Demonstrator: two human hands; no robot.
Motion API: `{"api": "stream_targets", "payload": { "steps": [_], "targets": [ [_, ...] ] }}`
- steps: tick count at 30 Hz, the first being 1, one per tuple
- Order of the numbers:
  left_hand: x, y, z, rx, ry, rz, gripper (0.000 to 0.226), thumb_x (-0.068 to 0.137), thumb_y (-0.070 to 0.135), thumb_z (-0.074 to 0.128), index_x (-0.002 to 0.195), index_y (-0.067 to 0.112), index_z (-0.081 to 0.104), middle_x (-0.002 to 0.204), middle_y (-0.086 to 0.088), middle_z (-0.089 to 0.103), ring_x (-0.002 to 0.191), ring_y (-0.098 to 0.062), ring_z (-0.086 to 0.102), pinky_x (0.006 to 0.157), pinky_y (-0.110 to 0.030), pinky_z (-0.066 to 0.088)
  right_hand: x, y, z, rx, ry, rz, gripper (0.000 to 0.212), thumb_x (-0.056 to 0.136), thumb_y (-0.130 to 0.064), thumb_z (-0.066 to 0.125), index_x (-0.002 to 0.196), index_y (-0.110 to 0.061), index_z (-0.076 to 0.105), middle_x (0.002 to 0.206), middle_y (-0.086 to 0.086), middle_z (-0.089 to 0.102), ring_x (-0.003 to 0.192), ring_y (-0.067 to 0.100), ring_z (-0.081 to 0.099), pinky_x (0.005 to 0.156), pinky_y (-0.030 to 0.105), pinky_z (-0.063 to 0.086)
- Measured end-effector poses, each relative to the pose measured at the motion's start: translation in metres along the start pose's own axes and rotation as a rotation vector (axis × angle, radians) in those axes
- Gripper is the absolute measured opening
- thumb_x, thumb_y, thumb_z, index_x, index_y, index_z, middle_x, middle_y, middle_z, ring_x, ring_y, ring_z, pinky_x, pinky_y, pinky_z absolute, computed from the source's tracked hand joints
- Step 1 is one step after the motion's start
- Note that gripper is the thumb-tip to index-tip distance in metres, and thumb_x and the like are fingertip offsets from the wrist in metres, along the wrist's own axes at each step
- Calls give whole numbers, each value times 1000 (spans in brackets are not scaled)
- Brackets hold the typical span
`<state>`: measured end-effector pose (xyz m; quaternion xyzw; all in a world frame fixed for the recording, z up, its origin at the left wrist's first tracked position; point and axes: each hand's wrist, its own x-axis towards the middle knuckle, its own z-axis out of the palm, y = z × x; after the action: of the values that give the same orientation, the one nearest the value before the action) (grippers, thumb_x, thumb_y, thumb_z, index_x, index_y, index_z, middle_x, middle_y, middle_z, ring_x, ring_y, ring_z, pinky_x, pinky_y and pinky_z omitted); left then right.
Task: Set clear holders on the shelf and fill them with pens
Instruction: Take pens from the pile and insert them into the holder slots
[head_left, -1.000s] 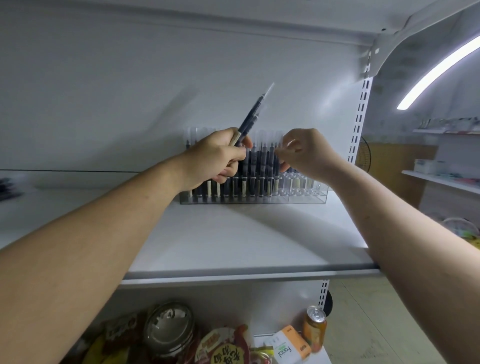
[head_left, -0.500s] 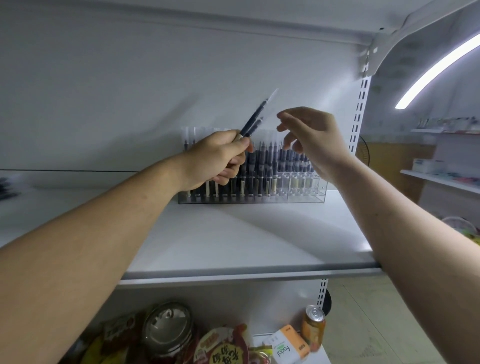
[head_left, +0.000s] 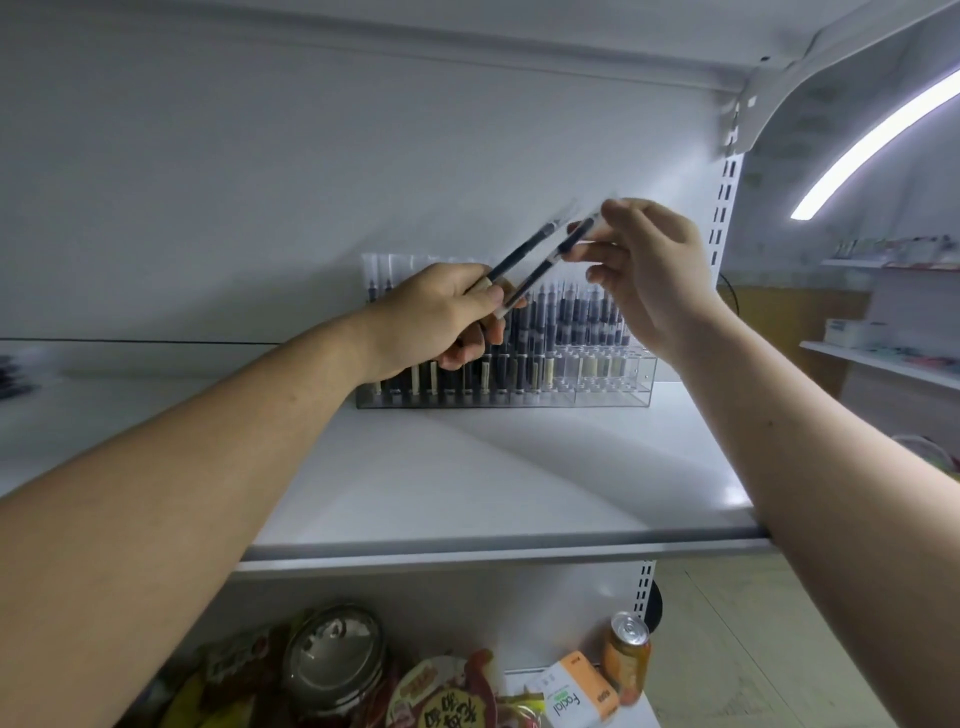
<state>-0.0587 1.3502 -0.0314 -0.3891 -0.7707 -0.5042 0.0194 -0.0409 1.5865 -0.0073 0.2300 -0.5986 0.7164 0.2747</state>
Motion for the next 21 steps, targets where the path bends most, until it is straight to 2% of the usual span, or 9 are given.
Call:
{"api": "stream_targets", "payload": {
  "steps": [3, 6, 10, 13, 16, 21],
  "targets": [
    [0, 0, -2, 52, 4, 3, 22, 113, 15, 42, 117, 4, 61, 72, 1, 53, 56, -14, 42, 50, -28, 31, 5, -3, -4, -32, 133, -61, 12, 104, -13, 58, 106, -2, 59, 83, 13, 71, 70, 27, 69, 57, 30, 46],
    [1, -1, -4, 59, 2, 6, 17, 112, 14, 43, 109, 10, 59, 65, 6, 37, 55, -14, 30, 50, -30, 26, 6, -3, -8, -287, 228, -170, 10, 104, -20, 60, 104, -10, 58, 86, 10, 76, 68, 26, 72, 54, 30, 46],
    [0, 0, -3, 56, 19, 14, 14, 111, 21, 49, 104, 14, 58, 60, 7, 33, 52, -12, 28, 49, -29, 26, 3, 1, -6, -605, 198, -249, 10, 106, -25, 59, 108, -15, 57, 85, 3, 77, 69, 22, 76, 59, 26, 52],
    [0, 1, -3, 36, 16, 29, 19, 112, 28, 48, 103, 15, 58, 64, 5, 31, 56, -15, 26, 50, -33, 25, 0, 1, -4, -729, 170, -220, 18, 107, -31, 57, 113, -14, 57, 85, 1, 78, 71, 16, 77, 69, 38, 59],
    [1, 1, -3, 70, 44, 42, 24, 113, 27, 41, 104, 12, 58, 66, 5, 33, 57, -16, 26, 50, -31, 24, -2, 1, -3, -761, 143, -195, 16, 108, -31, 57, 113, -16, 57, 86, 0, 78, 71, 13, 77, 74, 45, 61],
    [1, 2, -2, 199, 109, 105, 20, 112, 22, 44, 101, 17, 60, 70, 3, 40, 52, -5, 36, 47, -15, 34, -3, 1, -1, -751, 132, -192, 14, 107, -31, 57, 111, -18, 56, 86, 2, 79, 71, 14, 77, 74, 51, 60]
  ]
}}
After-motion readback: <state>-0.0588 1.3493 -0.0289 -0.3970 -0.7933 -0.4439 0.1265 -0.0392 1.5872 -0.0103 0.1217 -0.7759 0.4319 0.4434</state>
